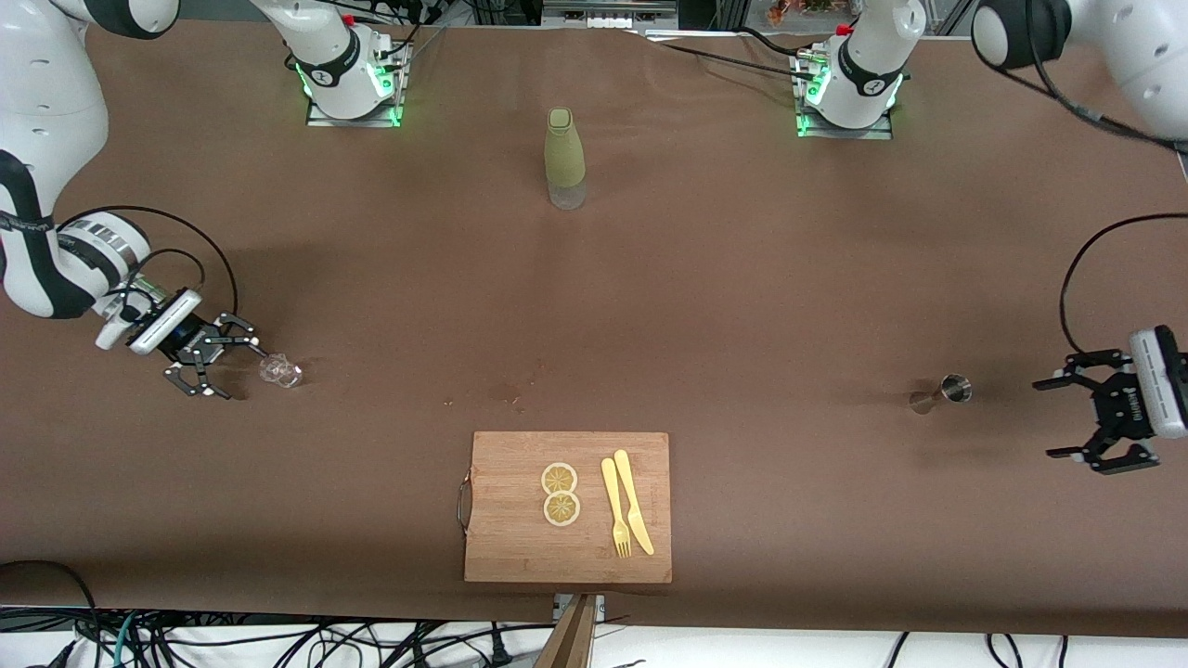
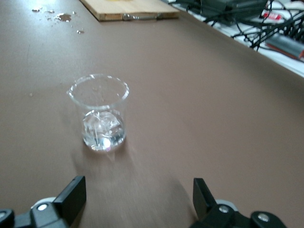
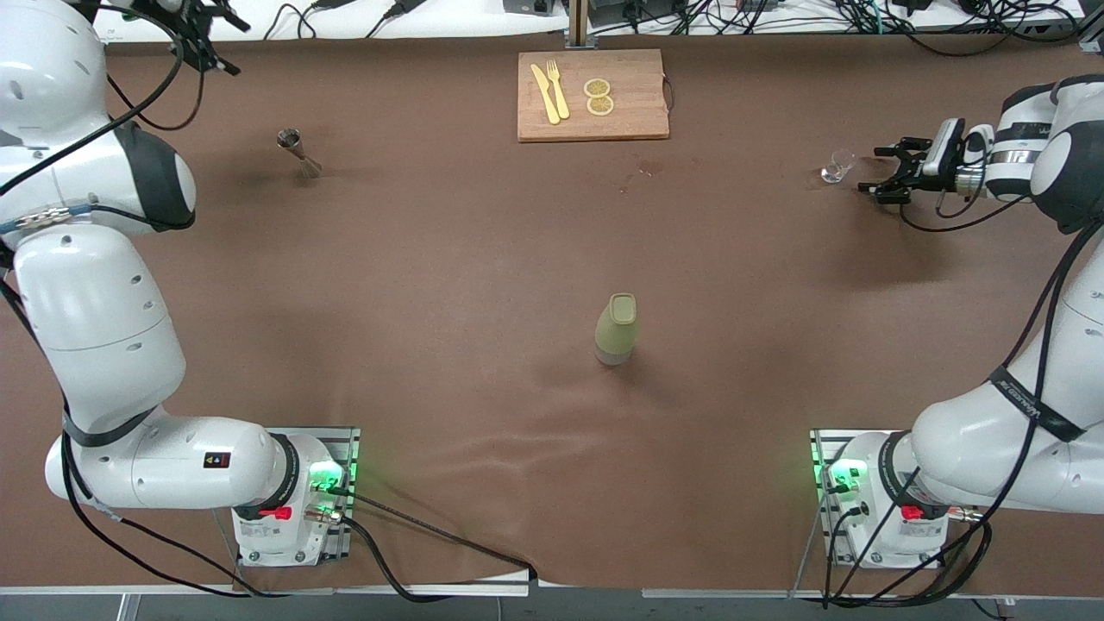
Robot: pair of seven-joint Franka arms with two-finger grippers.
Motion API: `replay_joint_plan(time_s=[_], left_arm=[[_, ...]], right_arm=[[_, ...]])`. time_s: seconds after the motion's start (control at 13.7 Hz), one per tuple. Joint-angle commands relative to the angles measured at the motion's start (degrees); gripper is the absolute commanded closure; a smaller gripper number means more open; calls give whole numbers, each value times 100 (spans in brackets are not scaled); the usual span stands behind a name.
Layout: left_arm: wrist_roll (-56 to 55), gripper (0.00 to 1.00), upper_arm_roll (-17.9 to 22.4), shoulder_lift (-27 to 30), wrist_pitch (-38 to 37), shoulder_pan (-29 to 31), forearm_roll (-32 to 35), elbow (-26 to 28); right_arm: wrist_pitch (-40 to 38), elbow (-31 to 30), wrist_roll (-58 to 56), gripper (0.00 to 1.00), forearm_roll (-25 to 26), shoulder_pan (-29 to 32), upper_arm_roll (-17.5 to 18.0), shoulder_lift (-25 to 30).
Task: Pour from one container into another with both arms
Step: 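Open both grippers and lift them away from the glass and jigger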
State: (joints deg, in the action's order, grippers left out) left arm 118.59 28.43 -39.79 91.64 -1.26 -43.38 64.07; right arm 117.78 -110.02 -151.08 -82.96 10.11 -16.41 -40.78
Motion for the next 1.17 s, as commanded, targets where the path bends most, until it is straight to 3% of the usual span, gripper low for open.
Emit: replay_joint_plan(time_s=[0.0, 0.22, 0.44, 0.66, 0.95, 1.09], left_arm=[[-1288, 0, -303, 997, 328, -304, 1127, 737], [-2932, 0, -312, 1534, 328, -638, 1778, 1167], [-5285, 0, -321, 2175, 337, -998, 2735, 1686], [-7099, 0, -601, 2580, 337, -1157, 3510, 1915], [-8839, 0, -883, 3125, 302, -1158, 3705, 2433], [-9710, 0, -1032, 3249, -3, -1166, 3757, 2478]], right_arm=[[61, 164, 1032, 0, 804, 69, -29, 332], [17, 699, 3069, 0, 2384, 70, -29, 789], [-193, 1008, 5327, 0, 3853, -18, 15, 1395], [-675, 1342, 7367, 0, 5206, -97, 251, 1940], [-1572, 1843, 10171, 0, 6807, -264, 690, 2503], [-2063, 2010, 11411, 0, 7283, -378, 893, 2697]])
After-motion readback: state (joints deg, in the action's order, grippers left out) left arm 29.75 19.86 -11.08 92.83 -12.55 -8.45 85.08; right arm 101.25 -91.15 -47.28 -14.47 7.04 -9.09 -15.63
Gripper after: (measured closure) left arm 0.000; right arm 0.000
